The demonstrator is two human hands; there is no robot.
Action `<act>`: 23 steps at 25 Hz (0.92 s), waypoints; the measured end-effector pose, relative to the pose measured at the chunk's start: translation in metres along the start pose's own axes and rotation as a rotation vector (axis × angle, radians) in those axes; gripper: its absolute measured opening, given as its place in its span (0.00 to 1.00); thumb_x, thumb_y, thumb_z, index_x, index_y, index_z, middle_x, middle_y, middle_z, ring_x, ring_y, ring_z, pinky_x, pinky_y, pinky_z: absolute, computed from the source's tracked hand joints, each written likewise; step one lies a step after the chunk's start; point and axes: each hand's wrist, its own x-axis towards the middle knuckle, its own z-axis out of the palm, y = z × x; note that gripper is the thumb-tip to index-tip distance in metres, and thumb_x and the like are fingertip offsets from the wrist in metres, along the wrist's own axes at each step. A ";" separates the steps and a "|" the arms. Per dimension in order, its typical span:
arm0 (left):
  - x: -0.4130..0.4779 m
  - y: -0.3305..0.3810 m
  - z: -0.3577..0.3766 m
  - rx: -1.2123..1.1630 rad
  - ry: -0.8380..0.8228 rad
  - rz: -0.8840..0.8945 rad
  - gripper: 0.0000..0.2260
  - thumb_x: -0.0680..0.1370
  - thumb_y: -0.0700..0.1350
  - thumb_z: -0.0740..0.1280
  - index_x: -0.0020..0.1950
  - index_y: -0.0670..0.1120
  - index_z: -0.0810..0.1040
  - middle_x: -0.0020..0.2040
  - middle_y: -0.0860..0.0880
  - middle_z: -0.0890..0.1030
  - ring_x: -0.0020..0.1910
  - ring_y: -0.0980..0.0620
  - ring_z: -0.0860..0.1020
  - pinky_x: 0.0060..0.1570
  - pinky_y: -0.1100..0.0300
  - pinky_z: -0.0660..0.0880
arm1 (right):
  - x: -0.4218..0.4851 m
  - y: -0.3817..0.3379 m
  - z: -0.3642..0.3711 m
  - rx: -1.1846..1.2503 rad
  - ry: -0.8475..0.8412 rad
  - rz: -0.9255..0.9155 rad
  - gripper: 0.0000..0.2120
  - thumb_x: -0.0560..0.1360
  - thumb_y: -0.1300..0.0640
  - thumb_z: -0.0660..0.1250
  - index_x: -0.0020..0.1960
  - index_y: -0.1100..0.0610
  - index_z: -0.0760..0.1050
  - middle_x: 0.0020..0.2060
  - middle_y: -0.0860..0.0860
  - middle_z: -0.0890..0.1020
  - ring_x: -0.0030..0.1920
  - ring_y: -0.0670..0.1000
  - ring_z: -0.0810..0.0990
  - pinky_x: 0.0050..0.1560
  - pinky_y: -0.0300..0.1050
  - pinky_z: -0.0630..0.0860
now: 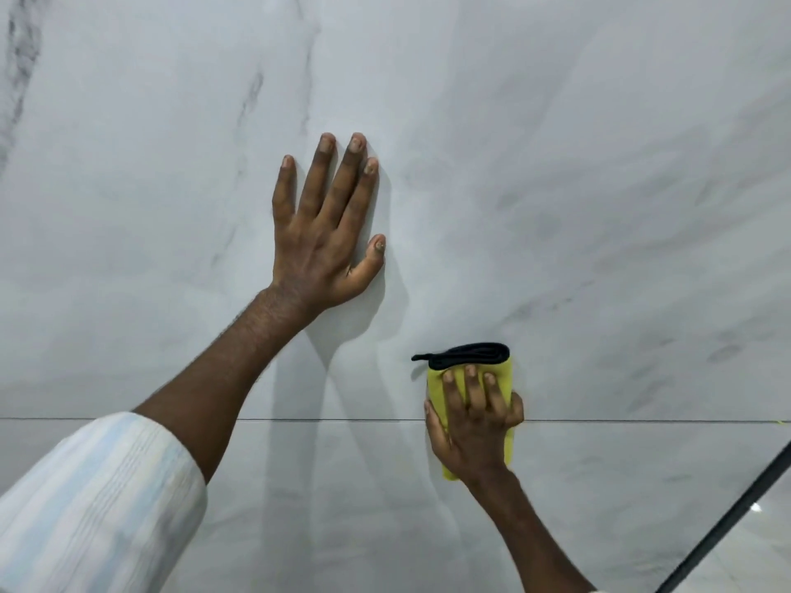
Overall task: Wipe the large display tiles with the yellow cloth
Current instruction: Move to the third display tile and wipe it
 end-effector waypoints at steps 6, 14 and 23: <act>-0.064 -0.032 -0.023 -0.119 -0.072 0.105 0.32 0.83 0.56 0.61 0.84 0.42 0.61 0.85 0.41 0.57 0.84 0.40 0.56 0.76 0.34 0.53 | 0.129 -0.029 -0.028 0.081 0.135 0.036 0.34 0.76 0.42 0.67 0.79 0.49 0.64 0.78 0.53 0.65 0.76 0.57 0.62 0.65 0.65 0.65; -0.100 -0.052 0.008 -0.049 -0.004 0.160 0.32 0.82 0.56 0.62 0.83 0.42 0.64 0.83 0.42 0.63 0.84 0.40 0.57 0.80 0.35 0.51 | 0.120 -0.068 -0.013 0.011 0.164 0.103 0.34 0.77 0.43 0.67 0.80 0.51 0.62 0.79 0.54 0.63 0.76 0.59 0.64 0.66 0.67 0.66; -0.070 -0.063 -0.026 -0.230 0.057 0.166 0.31 0.80 0.55 0.67 0.81 0.44 0.70 0.83 0.42 0.64 0.82 0.43 0.65 0.74 0.38 0.58 | 0.176 -0.098 -0.023 -0.019 0.140 0.088 0.38 0.76 0.41 0.65 0.82 0.50 0.58 0.80 0.55 0.62 0.77 0.59 0.62 0.67 0.68 0.65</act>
